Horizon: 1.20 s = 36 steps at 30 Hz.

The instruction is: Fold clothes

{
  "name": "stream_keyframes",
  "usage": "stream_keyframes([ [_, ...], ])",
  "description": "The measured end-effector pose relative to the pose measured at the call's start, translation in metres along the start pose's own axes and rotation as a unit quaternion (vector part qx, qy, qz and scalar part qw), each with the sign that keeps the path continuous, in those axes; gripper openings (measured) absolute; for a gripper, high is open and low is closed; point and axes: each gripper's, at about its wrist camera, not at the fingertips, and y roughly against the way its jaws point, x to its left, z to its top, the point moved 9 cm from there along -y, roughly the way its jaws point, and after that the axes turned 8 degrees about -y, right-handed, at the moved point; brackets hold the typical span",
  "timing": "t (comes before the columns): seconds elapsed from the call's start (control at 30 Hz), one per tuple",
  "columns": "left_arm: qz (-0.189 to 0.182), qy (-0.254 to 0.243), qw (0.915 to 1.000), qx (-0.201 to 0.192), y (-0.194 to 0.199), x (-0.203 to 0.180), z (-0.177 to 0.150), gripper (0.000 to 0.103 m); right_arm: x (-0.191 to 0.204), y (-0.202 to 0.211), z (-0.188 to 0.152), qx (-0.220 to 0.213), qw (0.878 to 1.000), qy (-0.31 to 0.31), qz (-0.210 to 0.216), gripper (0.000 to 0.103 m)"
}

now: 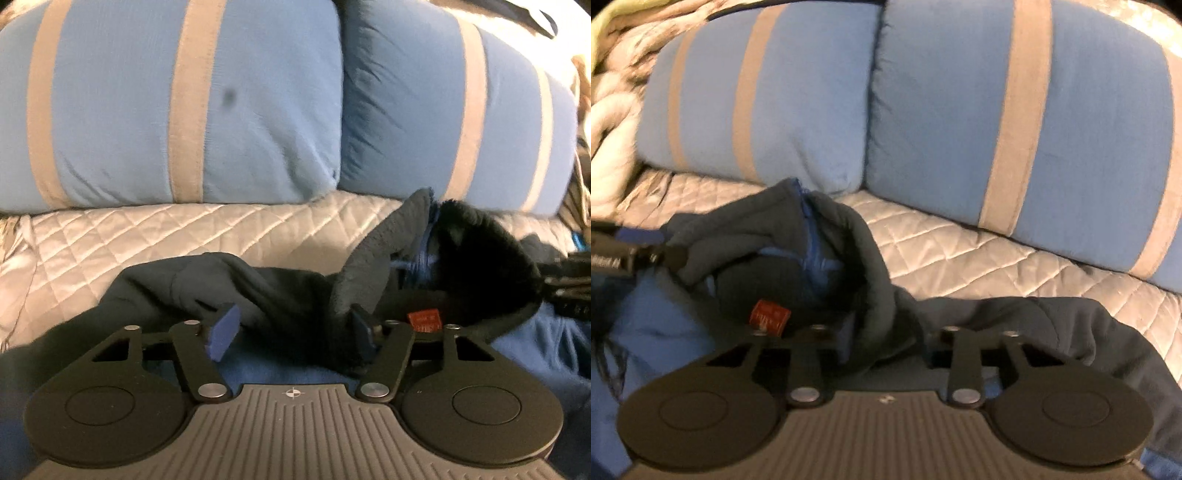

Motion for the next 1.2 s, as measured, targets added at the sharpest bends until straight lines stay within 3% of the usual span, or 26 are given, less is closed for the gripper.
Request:
stream_keyframes([
  [0.07, -0.005, -0.026, 0.9996, 0.013, -0.003, -0.004, -0.003, 0.055, 0.003, 0.006, -0.005, 0.007, 1.0, 0.017, 0.018, 0.016],
  [0.17, -0.001, -0.063, 0.9976, 0.031, -0.008, -0.008, -0.007, 0.054, 0.003, 0.012, -0.012, 0.014, 0.999, 0.041, 0.013, 0.012],
  [0.27, -0.008, -0.072, 0.9965, 0.04, -0.007, -0.007, -0.017, 0.04, -0.004, 0.015, -0.019, 0.024, 0.999, 0.045, -0.011, 0.01],
  [0.33, -0.02, -0.073, 0.9962, 0.044, -0.006, -0.007, -0.024, 0.025, -0.01, 0.015, -0.024, 0.034, 0.999, 0.028, -0.018, 0.01],
  [0.47, -0.022, -0.105, 0.994, 0.022, 0.002, -0.016, -0.031, 0.021, -0.009, 0.014, -0.039, 0.048, 0.999, 0.016, -0.018, 0.009],
  [0.6, -0.02, -0.145, 0.9892, -0.008, 0.007, -0.026, -0.032, 0.024, 0.004, 0.019, -0.052, 0.034, 0.996, 0.073, -0.029, 0.009],
  [0.77, -0.035, -0.131, 0.9907, -0.001, 0.0, -0.027, -0.028, 0.024, 0.01, 0.023, -0.065, 0.037, 0.995, 0.086, -0.016, 0.008],
  [0.83, -0.036, -0.124, 0.9917, -0.004, 0.003, -0.027, -0.027, 0.013, 0.01, 0.023, -0.068, 0.035, 0.995, 0.09, -0.014, 0.008],
  [0.93, -0.038, -0.11, 0.9931, -0.011, 0.011, -0.025, -0.027, 0.011, 0.008, 0.025, -0.068, 0.03, 0.996, 0.088, -0.007, 0.008],
  [1.03, -0.033, -0.139, 0.9897, -0.011, 0.011, -0.027, -0.033, 0.011, 0.006, 0.025, -0.07, 0.032, 0.996, 0.084, 0.01, 0.008],
  [1.13, -0.015, -0.177, 0.9841, -0.015, 0.011, -0.034, -0.042, 0.01, 0.012, 0.026, -0.078, 0.035, 0.993, 0.109, 0.034, 0.012],
  [1.2, -0.008, -0.19, 0.9817, -0.015, 0.011, -0.037, -0.046, 0.01, 0.018, 0.028, -0.082, 0.034, 0.989, 0.137, 0.04, 0.027],
])
